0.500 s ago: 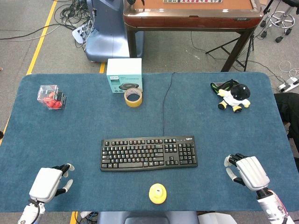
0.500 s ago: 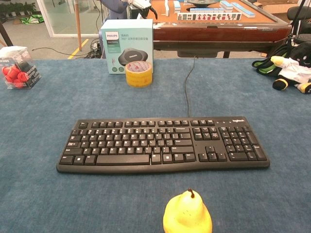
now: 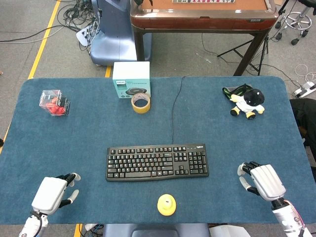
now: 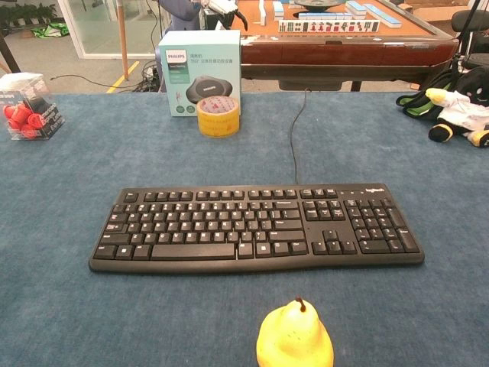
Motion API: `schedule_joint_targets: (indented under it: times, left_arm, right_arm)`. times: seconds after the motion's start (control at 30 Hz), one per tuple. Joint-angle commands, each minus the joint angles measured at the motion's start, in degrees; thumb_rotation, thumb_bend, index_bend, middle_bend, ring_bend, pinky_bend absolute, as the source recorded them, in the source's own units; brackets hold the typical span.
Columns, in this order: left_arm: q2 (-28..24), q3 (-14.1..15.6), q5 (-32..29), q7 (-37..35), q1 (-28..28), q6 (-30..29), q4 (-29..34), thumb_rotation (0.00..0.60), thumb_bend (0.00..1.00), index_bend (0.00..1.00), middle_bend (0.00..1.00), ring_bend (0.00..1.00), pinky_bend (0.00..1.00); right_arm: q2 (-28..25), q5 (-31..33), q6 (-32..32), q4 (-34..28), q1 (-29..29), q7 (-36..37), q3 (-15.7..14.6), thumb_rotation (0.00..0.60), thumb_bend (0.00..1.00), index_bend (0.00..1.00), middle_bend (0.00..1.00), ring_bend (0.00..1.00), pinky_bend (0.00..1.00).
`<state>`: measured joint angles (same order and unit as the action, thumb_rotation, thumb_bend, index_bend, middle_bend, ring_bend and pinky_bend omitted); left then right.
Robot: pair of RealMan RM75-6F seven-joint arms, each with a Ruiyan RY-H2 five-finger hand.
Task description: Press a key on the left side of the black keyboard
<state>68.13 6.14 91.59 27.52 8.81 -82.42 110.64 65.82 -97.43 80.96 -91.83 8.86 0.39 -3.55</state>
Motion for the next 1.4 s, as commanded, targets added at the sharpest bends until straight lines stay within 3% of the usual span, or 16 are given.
schedule_joint_targets:
  times: [0.03,0.23,0.53,0.97,1.4]
  left_arm:
    - [-0.01,-0.59,0.13,1.77,1.36,2.44,1.37,0.6,0.29,0.42,0.57,0.63,0.9]
    - [0.97,-3.69,-3.32,-1.25,6.28,10.11,2.3,0.6,0.29,0.38,0.8,0.75,0.92]
    - [2.35,-7.29,-9.86,1.94,12.4,18.52,4.1,0.6,0.29,0.27,0.98,0.89,1.0]
    - [5.68,-9.55,-23.04,15.16,20.54,25.08,3.86,0.6,0.29,0.2,1.0,0.9,1.0]
    - [6.28,-8.79,-37.13,26.1,27.4,24.17,6.8,0.6,0.31,0.22,1.0,0.9,1.0]
  right_arm:
    - [-0.19,-0.09,0.32,0.01,-0.12,0.29,-0.02,0.6,0.42,0.54,0.53,0.48,0.77]
    - [-0.43,-0.94,0.91,-0.15,-0.34,0.7,-0.43,0.6,0.42,0.54,0.53,0.48,0.77]
    - [-0.14,-1.48,0.55,-0.16,-0.28,0.17,-0.83,0.6,0.42,0.54,0.53,0.48,0.77]
    - [0.34,-1.94,-0.29,-0.15,-0.07,-0.64,-1.35,0.6,0.42,0.54,0.53,0.48,0.77]
    - [0.41,-1.73,-1.14,-0.06,0.32,-0.43,-1.48,0.6,0.42,0.54,0.53,0.48,0.77]
